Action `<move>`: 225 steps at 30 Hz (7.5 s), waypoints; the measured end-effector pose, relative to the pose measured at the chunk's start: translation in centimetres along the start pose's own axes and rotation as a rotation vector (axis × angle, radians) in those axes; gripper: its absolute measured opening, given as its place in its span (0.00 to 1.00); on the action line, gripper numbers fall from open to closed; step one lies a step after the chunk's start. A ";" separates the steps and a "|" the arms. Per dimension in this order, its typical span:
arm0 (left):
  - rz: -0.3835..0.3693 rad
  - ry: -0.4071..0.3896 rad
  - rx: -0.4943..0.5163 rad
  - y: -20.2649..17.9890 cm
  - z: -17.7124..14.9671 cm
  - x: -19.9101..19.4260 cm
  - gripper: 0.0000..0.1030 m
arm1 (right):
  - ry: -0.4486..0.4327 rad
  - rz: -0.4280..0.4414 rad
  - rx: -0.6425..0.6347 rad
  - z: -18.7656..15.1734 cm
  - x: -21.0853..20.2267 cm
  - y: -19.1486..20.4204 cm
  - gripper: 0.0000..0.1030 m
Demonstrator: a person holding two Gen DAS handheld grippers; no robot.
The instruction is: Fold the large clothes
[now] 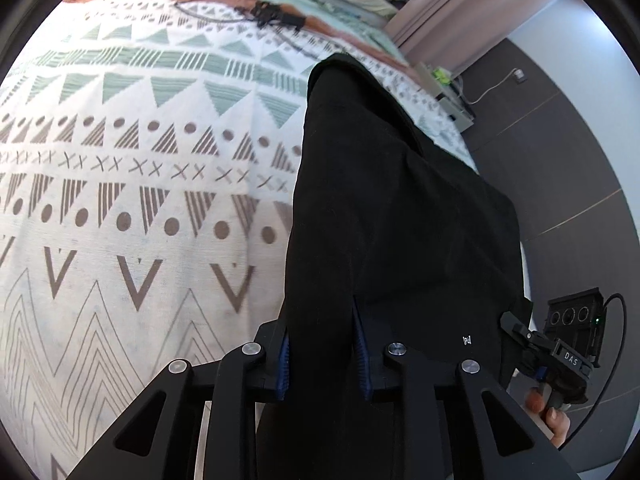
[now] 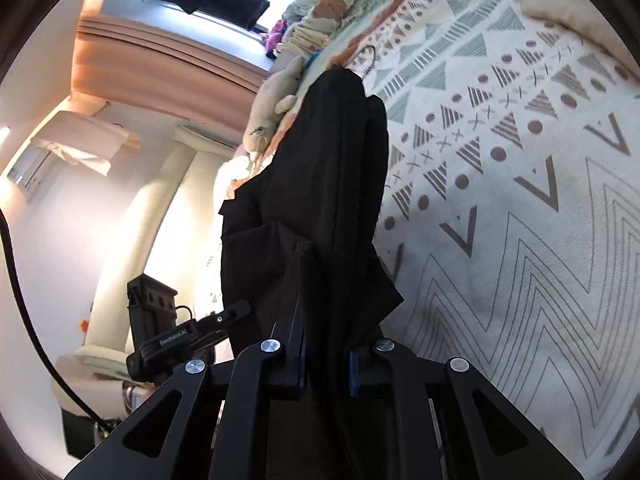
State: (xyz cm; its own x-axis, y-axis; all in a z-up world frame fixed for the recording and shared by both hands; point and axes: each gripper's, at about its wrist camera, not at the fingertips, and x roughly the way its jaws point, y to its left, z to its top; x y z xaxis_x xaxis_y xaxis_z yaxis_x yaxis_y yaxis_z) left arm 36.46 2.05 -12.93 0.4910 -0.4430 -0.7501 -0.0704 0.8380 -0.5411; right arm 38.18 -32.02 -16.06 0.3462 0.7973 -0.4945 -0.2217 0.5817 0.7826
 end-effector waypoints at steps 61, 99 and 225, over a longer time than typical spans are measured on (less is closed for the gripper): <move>-0.219 0.022 0.309 -41.5 -6.1 8.3 0.26 | -0.336 -0.245 -0.317 12.2 -36.6 -3.2 0.15; -0.216 0.323 0.210 -39.5 1.9 34.4 0.37 | -0.237 -0.585 0.187 20.8 -30.4 -24.7 0.47; -0.020 -0.488 0.616 -18.8 -18.8 -20.7 1.00 | -0.612 -0.894 -0.213 -22.0 -31.0 15.4 1.00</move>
State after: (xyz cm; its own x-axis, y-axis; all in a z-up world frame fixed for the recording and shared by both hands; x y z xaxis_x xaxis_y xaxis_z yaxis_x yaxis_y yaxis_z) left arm 11.28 -10.54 5.60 0.8233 -0.3892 -0.4132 0.3662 0.9204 -0.1372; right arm 4.00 -44.23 3.01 0.8396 -0.1052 -0.5329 0.2014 0.9714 0.1256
